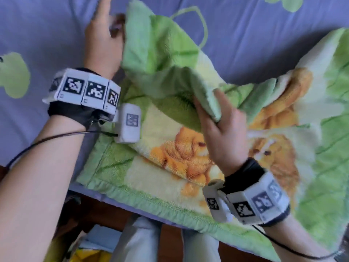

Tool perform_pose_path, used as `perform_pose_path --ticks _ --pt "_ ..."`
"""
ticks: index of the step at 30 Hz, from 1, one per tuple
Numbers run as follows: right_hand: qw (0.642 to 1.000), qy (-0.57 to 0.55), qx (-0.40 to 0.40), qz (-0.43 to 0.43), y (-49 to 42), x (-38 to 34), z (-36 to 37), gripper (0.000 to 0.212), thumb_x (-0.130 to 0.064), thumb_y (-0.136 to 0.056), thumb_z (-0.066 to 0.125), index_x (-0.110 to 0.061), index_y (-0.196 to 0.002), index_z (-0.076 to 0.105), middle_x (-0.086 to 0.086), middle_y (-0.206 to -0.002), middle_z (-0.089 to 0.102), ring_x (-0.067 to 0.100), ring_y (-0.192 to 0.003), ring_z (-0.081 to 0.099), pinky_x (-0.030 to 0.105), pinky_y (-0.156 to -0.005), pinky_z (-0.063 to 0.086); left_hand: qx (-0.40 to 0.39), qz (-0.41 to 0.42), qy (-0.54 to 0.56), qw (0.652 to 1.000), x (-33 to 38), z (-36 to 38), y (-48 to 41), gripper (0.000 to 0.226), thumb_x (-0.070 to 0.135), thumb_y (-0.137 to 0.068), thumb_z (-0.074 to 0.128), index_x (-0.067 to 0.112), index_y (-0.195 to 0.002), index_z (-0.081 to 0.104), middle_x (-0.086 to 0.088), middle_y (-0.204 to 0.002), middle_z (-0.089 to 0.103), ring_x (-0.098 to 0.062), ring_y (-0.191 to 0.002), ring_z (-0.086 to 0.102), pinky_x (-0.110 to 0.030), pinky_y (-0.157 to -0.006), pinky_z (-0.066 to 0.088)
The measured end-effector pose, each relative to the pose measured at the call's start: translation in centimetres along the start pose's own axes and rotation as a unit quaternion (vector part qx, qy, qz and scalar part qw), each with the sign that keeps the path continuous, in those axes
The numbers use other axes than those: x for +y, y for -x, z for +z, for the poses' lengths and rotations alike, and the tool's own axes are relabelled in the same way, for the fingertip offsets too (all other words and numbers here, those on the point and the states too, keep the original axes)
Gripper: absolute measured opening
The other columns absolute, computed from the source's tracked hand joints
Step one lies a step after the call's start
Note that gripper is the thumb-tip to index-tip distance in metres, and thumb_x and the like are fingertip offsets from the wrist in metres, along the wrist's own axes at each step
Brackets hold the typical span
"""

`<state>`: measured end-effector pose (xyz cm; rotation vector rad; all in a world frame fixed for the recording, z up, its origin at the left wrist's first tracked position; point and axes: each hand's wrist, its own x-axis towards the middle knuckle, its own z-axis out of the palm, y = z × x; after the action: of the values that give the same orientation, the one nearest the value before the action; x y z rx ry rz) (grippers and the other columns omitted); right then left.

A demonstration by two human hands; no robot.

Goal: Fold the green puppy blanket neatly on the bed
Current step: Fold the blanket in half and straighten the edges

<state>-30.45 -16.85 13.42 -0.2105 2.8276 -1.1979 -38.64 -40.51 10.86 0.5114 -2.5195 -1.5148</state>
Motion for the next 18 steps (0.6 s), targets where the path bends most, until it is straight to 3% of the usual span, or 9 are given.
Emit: perform_pose_path --ticks 3,5,8,12,15,18 --pt "0.997 0.054 -0.05 -0.017 1.3 -0.3 2.3 0.028 -0.029 -0.078 0.051 -0.012 -0.099 0.058 0.007 -0.067 0.056 0.039 -0.066 0.057 0.039 -0.053 0.043 -0.04 -0.023 0.063 0.997 -0.9 -0.4 2.0 0.052 0.015 -0.093 0.051 0.027 -0.137 0.025 -0.011 -0.101 0.064 -0.018 -0.09 0.064 -0.034 -0.093 0.05" --pt "0.995 0.069 -0.06 -0.029 1.8 -0.2 3.3 0.033 -0.029 -0.075 0.05 -0.012 -0.102 0.058 0.007 -0.072 0.064 0.038 -0.069 0.06 0.033 -0.051 0.036 -0.037 -0.056 0.07 0.995 -2.4 -0.4 3.7 0.045 0.019 -0.093 0.051 0.032 -0.132 0.033 -0.011 -0.105 0.064 -0.021 -0.094 0.067 -0.039 -0.097 0.05" --pt "0.994 0.077 -0.066 -0.027 2.0 0.0 4.1 0.034 -0.03 -0.073 0.049 -0.014 -0.102 0.058 0.005 -0.073 0.066 0.037 -0.069 0.061 0.032 -0.051 0.035 -0.032 -0.113 0.079 0.99 -3.9 -0.6 6.5 0.034 0.023 -0.093 0.052 0.025 -0.127 0.048 -0.008 -0.104 0.065 -0.02 -0.091 0.067 -0.035 -0.089 0.052" --pt "0.993 0.092 -0.074 -0.02 2.5 0.2 4.8 0.029 -0.029 -0.074 0.049 -0.014 -0.098 0.057 -0.001 -0.067 0.055 0.035 -0.065 0.059 0.03 -0.051 0.032 -0.02 -0.181 0.073 0.98 -5.0 -1.6 10.7 0.02 0.044 -0.083 0.057 0.033 -0.098 0.063 0.003 -0.094 0.069 -0.018 -0.088 0.067 -0.044 -0.084 0.056" --pt "0.992 0.091 -0.083 0.001 3.1 0.1 5.5 0.026 -0.036 -0.078 0.045 -0.016 -0.091 0.057 -0.002 -0.062 0.051 0.034 -0.061 0.056 0.03 -0.051 0.031 0.003 -0.267 0.101 0.958 -4.8 -2.4 13.9 0.03 0.06 -0.073 0.061 0.031 -0.076 0.067 0.003 -0.081 0.071 -0.02 -0.075 0.07 -0.049 -0.073 0.059" --pt "0.991 0.082 -0.104 -0.008 4.4 -0.6 6.7 0.037 -0.048 -0.082 0.038 -0.016 -0.079 0.058 -0.001 -0.056 0.053 0.026 -0.051 0.051 0.028 -0.046 0.035 -0.023 -0.296 0.075 0.952 -4.4 -2.6 16.8 0.043 0.071 -0.073 0.056 0.031 -0.07 0.071 0.005 -0.071 0.07 -0.019 -0.069 0.069 -0.051 -0.075 0.058"
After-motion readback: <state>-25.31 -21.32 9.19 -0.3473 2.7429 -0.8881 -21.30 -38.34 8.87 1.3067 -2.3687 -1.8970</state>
